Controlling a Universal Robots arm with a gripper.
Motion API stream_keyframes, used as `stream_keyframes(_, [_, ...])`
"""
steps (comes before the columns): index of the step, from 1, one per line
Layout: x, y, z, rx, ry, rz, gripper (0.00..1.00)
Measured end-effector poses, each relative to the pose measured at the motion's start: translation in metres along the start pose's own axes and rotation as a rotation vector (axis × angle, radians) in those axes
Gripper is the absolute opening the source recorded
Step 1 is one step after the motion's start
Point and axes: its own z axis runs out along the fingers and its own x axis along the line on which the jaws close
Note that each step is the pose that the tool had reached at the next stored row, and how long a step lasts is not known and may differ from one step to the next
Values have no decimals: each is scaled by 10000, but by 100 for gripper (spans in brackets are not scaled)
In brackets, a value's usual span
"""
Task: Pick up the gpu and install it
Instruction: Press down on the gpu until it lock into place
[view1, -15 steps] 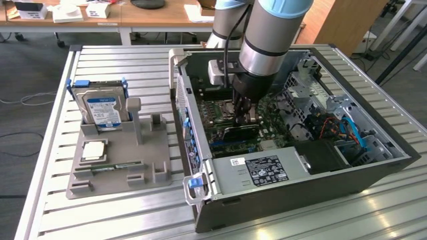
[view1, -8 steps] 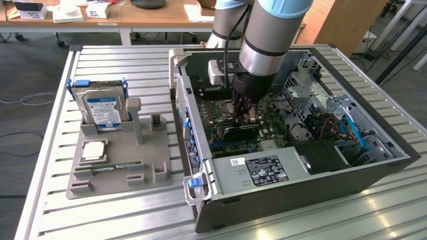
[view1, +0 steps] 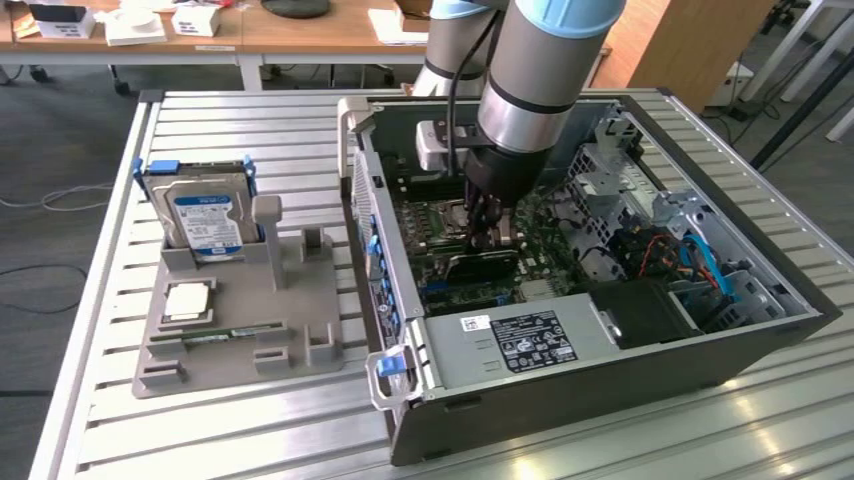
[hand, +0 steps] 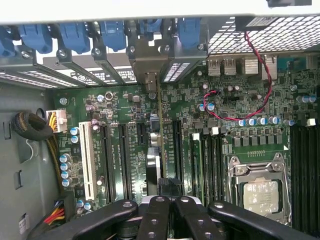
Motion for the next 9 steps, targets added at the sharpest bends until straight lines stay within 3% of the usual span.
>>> stream_keyframes(9, [0,0,9,0,0,0,11])
